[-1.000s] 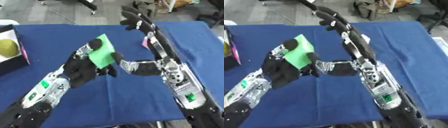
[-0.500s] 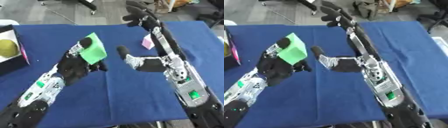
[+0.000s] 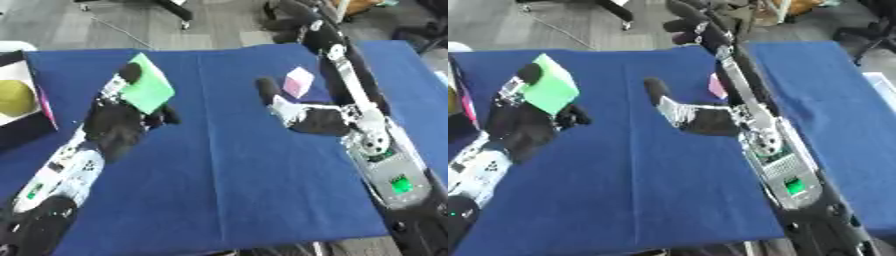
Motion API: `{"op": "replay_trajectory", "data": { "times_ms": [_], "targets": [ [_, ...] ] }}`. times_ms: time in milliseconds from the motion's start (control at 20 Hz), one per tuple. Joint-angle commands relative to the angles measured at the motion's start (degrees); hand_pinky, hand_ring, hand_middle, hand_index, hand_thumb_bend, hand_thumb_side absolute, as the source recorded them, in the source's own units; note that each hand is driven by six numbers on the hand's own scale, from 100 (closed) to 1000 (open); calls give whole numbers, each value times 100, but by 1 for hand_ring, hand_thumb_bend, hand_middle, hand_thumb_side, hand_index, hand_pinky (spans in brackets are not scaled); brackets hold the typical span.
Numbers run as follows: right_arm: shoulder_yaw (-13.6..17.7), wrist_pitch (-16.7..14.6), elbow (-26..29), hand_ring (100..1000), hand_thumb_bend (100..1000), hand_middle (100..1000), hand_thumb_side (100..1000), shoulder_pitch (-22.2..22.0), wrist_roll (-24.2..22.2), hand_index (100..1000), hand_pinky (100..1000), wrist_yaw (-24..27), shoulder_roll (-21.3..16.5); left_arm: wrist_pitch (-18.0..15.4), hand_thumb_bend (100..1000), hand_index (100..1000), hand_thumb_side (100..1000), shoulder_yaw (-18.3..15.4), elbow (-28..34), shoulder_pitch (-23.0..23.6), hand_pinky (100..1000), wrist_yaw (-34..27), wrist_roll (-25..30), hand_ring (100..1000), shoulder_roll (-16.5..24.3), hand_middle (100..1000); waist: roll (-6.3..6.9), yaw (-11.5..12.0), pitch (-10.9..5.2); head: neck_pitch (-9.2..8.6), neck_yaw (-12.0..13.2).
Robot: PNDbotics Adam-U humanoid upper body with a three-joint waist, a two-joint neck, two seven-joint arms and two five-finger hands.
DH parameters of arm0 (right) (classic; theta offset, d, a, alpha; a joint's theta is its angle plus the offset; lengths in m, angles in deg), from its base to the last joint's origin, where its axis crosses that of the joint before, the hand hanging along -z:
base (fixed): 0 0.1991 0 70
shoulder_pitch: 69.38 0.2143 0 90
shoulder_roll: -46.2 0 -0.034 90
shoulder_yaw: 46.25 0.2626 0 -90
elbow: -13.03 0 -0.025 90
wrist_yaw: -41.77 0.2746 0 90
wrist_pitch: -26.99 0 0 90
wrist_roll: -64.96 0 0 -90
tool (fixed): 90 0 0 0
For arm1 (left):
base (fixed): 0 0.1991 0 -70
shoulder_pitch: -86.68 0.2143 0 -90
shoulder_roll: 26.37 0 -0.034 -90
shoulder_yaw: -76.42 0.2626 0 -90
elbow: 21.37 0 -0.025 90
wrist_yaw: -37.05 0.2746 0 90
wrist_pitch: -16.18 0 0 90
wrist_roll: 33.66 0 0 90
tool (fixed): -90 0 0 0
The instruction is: Pick up the objects with one hand, pass them to the other hand, and then place them into the box on the other side of the table.
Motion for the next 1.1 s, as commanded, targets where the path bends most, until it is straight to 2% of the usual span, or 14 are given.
{"op": "replay_trajectory", "data": {
  "times_ms": [50,100,200,250,300,350,450,600,800,1000,1050,1100],
  "targets": [
    [255,89,121,813,251,952,401,-73,261,942,746,-158,-303,-233,283,418,613,-645,-258,-10,702,378,-610,579,681,349,12,-42,-61,-14,261],
    [299,116,121,814,244,951,404,-129,323,941,746,-207,-334,-238,269,415,616,-825,-448,-1,698,618,-882,580,845,351,15,-67,-65,-14,515],
    [367,170,121,814,233,949,411,-236,416,940,746,-288,-351,-103,252,411,611,-1185,-978,-22,694,1168,-1530,584,1144,354,26,-113,-69,-14,1389],
    [387,190,121,815,228,949,416,-284,446,939,746,-317,-344,0,252,411,612,-1322,-1236,-67,691,1429,-1825,584,1243,354,29,-127,-70,-14,1737],
    [401,209,121,816,219,948,426,-334,463,939,747,-343,-338,87,111,419,840,-1442,-1461,-132,691,1683,-2094,595,1341,367,30,-139,-75,-14,2031],
    [408,225,121,816,216,946,423,-383,471,938,747,-366,-334,170,246,419,590,-1538,-1667,-204,688,1966,-2346,597,1446,376,29,-152,-82,-14,2249],
    [412,252,121,817,203,946,442,-481,466,938,748,-406,-328,414,246,420,541,-1701,-2079,-377,683,2634,-2802,600,1648,375,24,-185,-105,-14,2493],
    [410,243,121,818,188,944,454,-585,447,938,749,-431,-309,920,281,427,450,-1790,-2756,-664,675,3864,-3171,599,1871,383,25,-238,-140,-14,2611],
    [399,229,121,819,146,939,497,-672,393,937,751,-429,-289,1462,357,462,388,-1864,-3655,-968,670,5587,-3093,605,1915,412,14,-297,-176,-14,2463],
    [377,227,121,821,128,940,514,-755,304,936,752,-399,-265,1641,399,506,390,-1938,-4225,-1120,676,6754,-2736,627,1779,451,-6,-353,-191,-14,2270],
    [374,222,121,821,124,940,520,-769,285,936,752,-396,-258,1668,442,556,408,-1960,-4325,-1141,694,6970,-2670,663,1739,494,-12,-368,-195,-14,2226],
    [374,222,121,821,119,940,524,-783,270,936,752,-394,-252,1691,510,644,461,-1983,-4404,-1158,730,7146,-2606,723,1702,565,-18,-382,-201,-14,2193]
  ]
}}
